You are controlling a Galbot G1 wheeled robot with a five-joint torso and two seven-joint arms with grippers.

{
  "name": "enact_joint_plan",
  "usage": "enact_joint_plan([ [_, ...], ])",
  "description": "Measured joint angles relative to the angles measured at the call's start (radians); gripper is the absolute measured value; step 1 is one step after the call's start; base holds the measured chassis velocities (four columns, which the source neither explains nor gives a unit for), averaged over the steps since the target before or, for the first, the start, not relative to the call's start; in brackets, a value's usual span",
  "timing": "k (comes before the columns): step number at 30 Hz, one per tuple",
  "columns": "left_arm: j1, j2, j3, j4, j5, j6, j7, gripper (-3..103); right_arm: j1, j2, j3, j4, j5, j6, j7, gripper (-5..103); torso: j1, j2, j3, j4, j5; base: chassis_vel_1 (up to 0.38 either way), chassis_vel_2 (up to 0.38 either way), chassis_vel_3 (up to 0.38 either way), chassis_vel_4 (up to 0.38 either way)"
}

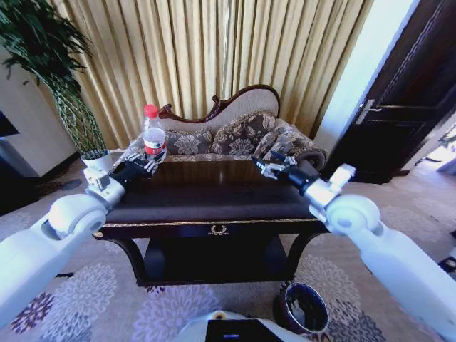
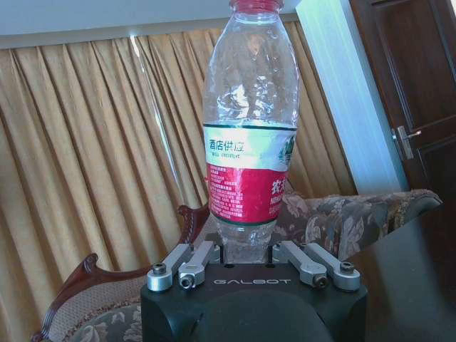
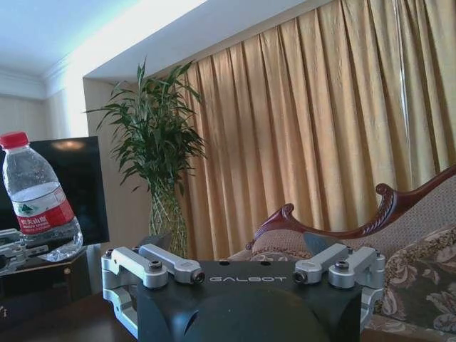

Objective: Move to the front of the table and place the trash on the table into the trash bin.

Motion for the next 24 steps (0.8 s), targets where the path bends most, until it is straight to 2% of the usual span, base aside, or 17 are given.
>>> enact_joint_plan([
  [1, 0.000, 0.000, 0.000, 0.000, 0.000, 0.000, 0.000, 26, 0.000, 0.000, 0.000, 0.000, 0.000, 0.000, 0.000, 100, 0.000, 0.000, 0.000, 0.0000, 0.0000, 0.000, 0.000, 0.000, 0.000],
  [3, -0.094, -0.010, 0.095, 0.049, -0.012, -0.007, 0.001, 26, 0.091, 0.028, -0.086, -0.061, 0.002, 0.000, -0.006, 100, 0.000, 0.000, 0.000, -0.0002, 0.0000, 0.000, 0.000, 0.000, 0.000],
  [4, -0.094, -0.010, 0.095, 0.049, -0.012, -0.007, 0.001, 26, 0.091, 0.028, -0.086, -0.061, 0.002, 0.000, -0.006, 100, 0.000, 0.000, 0.000, -0.0002, 0.0000, 0.000, 0.000, 0.000, 0.000],
  [8, -0.262, -0.051, 0.230, 0.114, -0.023, -0.018, -0.004, 26, 0.208, 0.083, -0.192, -0.135, -0.003, 0.000, -0.006, 100, 0.000, 0.000, 0.000, -0.0003, 0.0003, 0.000, 0.000, 0.000, 0.000],
  [11, -0.316, -0.075, 0.275, 0.113, -0.029, -0.015, -0.011, 26, 0.251, 0.103, -0.234, -0.150, -0.004, 0.000, -0.007, 100, 0.000, 0.000, 0.000, -0.0003, 0.0001, 0.000, 0.000, 0.000, 0.000],
  [24, -0.376, -0.091, 0.411, 0.075, -0.018, -0.001, -0.019, 26, 0.311, 0.164, -0.281, -0.137, -0.025, 0.003, -0.015, 100, 0.000, 0.000, 0.000, 0.0001, -0.0001, 0.000, 0.000, 0.000, 0.000],
])
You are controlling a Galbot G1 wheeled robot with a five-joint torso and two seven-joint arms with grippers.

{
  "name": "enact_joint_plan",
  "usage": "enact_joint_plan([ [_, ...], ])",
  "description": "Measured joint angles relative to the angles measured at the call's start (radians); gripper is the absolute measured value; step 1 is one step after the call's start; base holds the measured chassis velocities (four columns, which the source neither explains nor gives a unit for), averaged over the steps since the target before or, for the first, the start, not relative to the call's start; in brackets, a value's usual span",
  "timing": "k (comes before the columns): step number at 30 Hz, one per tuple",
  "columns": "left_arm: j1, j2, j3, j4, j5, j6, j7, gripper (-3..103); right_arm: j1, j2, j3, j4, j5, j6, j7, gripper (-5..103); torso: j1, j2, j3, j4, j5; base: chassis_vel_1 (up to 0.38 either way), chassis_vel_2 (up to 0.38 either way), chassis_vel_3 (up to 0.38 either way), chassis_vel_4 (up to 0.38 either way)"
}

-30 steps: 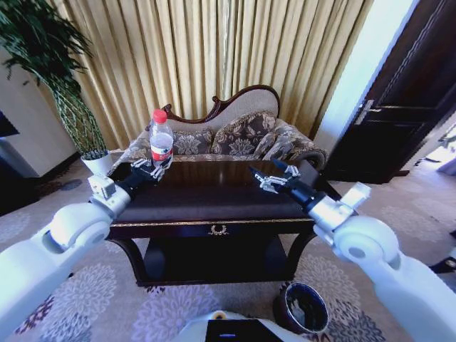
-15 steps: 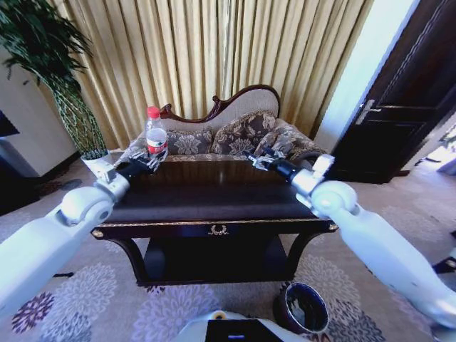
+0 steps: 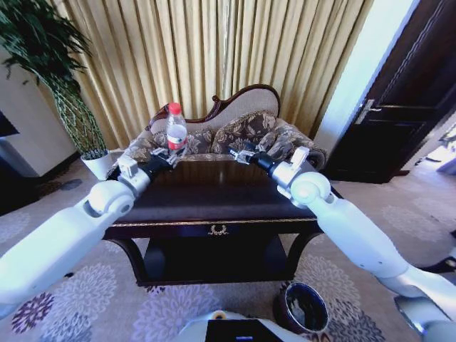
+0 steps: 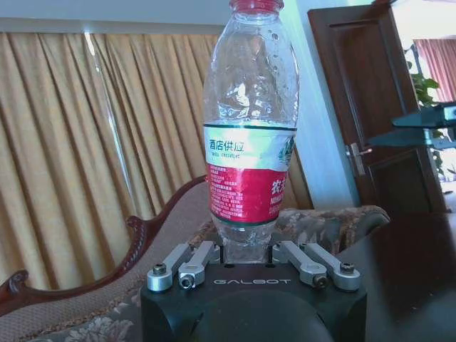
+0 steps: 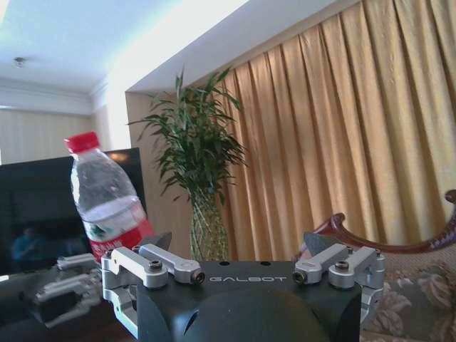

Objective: Move to the front of the table and place the trash on the table into the trash bin.

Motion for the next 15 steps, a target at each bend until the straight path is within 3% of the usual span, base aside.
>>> enact_joint_plan([
  [15, -0.163, -0.002, 0.202, -0.006, -0.054, 0.021, -0.019, 26, -0.024, -0.005, 0.027, 0.068, -0.053, 0.003, -0.005, 100, 0.000, 0.000, 0.000, -0.0002, 0.0002, 0.000, 0.000, 0.000, 0.000],
])
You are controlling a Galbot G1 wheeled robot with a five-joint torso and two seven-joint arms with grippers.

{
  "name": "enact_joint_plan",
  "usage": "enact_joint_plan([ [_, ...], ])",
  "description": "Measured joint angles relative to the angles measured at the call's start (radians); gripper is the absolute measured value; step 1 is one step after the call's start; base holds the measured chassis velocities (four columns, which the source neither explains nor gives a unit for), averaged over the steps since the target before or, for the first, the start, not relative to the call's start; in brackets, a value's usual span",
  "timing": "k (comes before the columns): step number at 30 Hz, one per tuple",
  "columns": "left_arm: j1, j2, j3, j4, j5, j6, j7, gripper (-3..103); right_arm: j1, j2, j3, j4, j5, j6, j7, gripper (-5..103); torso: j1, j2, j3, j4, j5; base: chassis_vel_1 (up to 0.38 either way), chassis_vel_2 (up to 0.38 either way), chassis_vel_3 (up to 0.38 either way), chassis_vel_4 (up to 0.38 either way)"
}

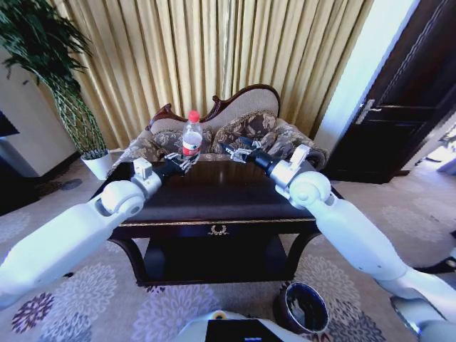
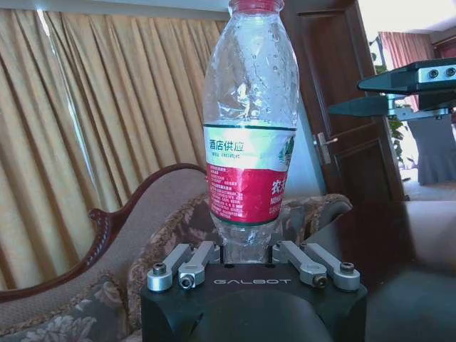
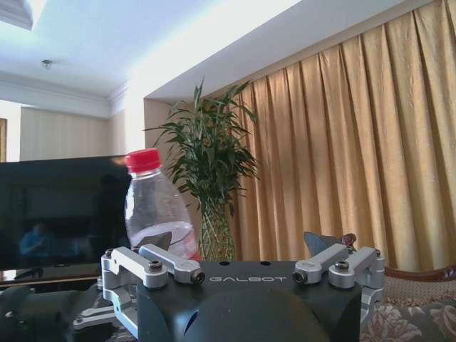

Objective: Move to the front of the table and place the trash on the table into the trash bin.

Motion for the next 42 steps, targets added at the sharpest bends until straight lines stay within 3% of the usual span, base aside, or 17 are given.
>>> enact_joint_plan([
  [7, -0.071, -0.010, 0.067, -0.009, -0.038, 0.012, -0.016, 26, 0.006, -0.010, -0.040, 0.031, -0.003, -0.008, -0.004, 100, 0.000, 0.000, 0.000, -0.0001, 0.0001, 0.000, 0.000, 0.000, 0.000],
  [20, -0.084, -0.015, 0.119, -0.021, -0.041, 0.014, -0.018, 26, 0.054, 0.004, -0.096, 0.018, -0.007, -0.009, -0.003, 100, 0.000, 0.000, 0.000, 0.0000, 0.0000, 0.000, 0.000, 0.000, 0.000],
  [32, -0.132, -0.071, 0.173, -0.010, -0.043, 0.023, -0.031, 26, 0.065, 0.018, -0.108, 0.007, -0.014, -0.010, 0.001, 103, 0.000, 0.000, 0.000, -0.0001, 0.0001, 0.000, 0.000, 0.000, 0.000],
  [42, -0.129, -0.098, 0.204, -0.011, -0.043, 0.027, -0.041, 26, 0.060, 0.014, -0.094, 0.014, -0.011, -0.012, 0.024, 68, 0.000, 0.000, 0.000, 0.0000, 0.0001, 0.000, 0.000, 0.000, 0.000],
])
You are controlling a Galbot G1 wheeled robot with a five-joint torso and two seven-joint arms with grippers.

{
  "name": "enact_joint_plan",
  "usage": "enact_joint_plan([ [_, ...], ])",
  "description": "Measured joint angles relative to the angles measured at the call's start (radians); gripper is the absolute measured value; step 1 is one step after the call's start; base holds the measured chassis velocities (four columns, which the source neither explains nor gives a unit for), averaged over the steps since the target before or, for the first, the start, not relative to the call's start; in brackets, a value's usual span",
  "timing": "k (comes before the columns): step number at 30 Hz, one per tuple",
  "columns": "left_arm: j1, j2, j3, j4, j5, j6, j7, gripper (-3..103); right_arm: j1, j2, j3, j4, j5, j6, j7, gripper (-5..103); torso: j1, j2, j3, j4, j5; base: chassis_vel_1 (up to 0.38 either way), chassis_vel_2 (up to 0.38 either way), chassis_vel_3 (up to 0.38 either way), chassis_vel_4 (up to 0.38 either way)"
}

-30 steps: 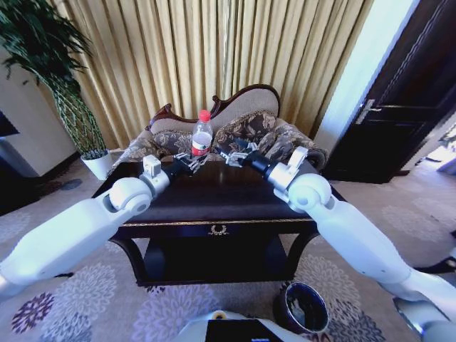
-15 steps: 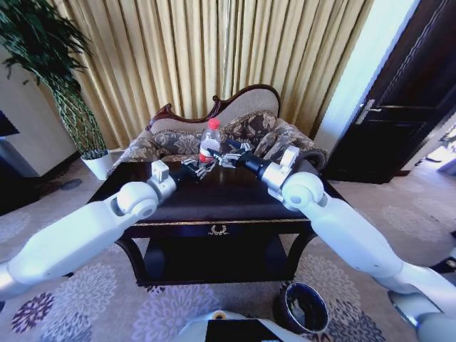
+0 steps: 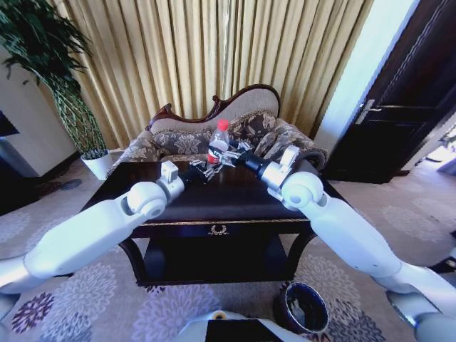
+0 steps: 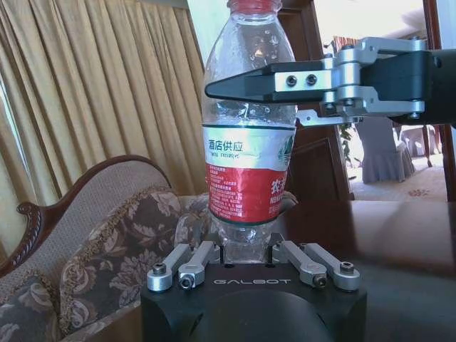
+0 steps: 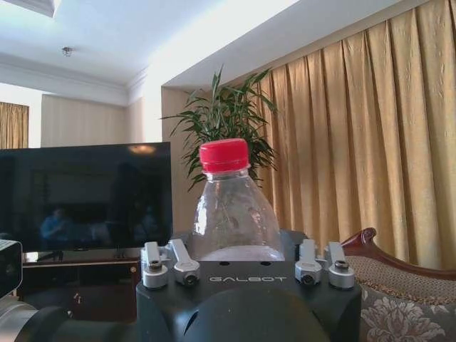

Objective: Move to the front of the table and place the trash on the table into the trash bin.

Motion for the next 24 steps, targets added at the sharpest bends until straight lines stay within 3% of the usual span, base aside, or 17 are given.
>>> enact_joint_plan([
  [2, 0.000, -0.002, 0.004, -0.001, 0.000, 0.001, -0.002, 26, -0.007, -0.005, 0.006, 0.005, 0.000, -0.001, 0.001, 57, 0.000, 0.000, 0.000, 0.0000, 0.0000, 0.000, 0.000, 0.000, 0.000],
  [4, -0.001, -0.002, 0.004, -0.001, 0.000, 0.001, -0.002, 26, -0.010, -0.007, 0.009, 0.008, 0.001, -0.001, 0.001, 57, 0.000, 0.000, 0.000, 0.0000, 0.0000, 0.000, 0.000, 0.000, 0.000],
  [6, -0.002, 0.001, 0.005, -0.006, 0.000, 0.001, -0.001, 26, -0.019, -0.015, 0.019, 0.016, 0.002, -0.001, 0.002, 44, 0.000, 0.000, 0.000, 0.0000, 0.0000, 0.000, 0.000, 0.000, 0.000],
  [15, 0.006, 0.016, 0.004, -0.021, 0.002, -0.006, -0.010, 24, -0.046, -0.027, 0.044, 0.032, 0.004, -0.001, 0.001, 35, 0.000, 0.000, 0.000, 0.0000, -0.0001, 0.000, 0.000, 0.000, 0.000],
  [19, 0.008, 0.022, 0.006, -0.027, -0.001, -0.006, -0.039, 34, -0.059, -0.026, 0.056, 0.032, 0.003, -0.001, 0.002, 34, 0.000, 0.000, 0.000, 0.0000, -0.0001, 0.000, 0.000, 0.000, 0.000],
  [24, 0.010, 0.041, 0.000, -0.041, -0.020, 0.013, -0.049, 57, -0.071, -0.033, 0.077, 0.034, 0.005, -0.009, 0.003, 30, 0.000, 0.000, 0.000, 0.0000, -0.0001, 0.000, 0.000, 0.000, 0.000],
])
